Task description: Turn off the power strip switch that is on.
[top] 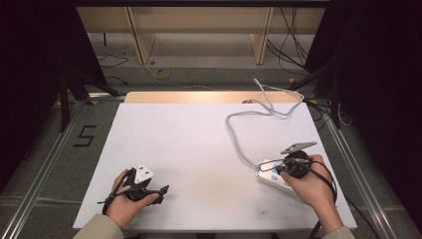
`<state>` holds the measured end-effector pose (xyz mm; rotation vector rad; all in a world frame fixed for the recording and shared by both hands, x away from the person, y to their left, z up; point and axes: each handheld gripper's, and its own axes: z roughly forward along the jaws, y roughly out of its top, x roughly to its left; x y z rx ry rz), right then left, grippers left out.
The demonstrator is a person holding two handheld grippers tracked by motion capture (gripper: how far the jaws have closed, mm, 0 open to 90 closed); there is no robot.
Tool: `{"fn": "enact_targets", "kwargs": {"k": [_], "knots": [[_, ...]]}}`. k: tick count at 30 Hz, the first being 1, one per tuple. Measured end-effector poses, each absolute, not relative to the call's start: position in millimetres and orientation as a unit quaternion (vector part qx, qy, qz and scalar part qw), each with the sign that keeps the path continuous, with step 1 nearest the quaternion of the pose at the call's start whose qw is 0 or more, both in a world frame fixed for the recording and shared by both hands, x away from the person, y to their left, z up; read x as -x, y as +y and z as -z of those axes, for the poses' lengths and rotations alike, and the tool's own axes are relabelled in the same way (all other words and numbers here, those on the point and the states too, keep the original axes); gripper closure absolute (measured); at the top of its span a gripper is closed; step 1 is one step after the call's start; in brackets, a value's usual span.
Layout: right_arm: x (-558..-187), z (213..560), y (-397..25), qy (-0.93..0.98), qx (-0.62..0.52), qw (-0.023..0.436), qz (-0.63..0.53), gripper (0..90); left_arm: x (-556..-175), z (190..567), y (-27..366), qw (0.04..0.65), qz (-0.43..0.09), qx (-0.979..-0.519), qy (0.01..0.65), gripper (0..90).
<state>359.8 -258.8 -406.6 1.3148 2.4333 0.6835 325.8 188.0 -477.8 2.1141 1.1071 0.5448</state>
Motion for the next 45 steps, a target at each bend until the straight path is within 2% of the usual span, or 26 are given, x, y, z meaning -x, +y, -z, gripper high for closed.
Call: {"fn": "enact_targets", "kwargs": {"k": [45], "knots": [[-374.2, 404.9, -247.7, 0.852, -0.464, 0.117, -0.215, 90.0, -325.8, 477.3, 186.8, 0.34, -0.211, -0.813, 0.423, 18.9]]}}
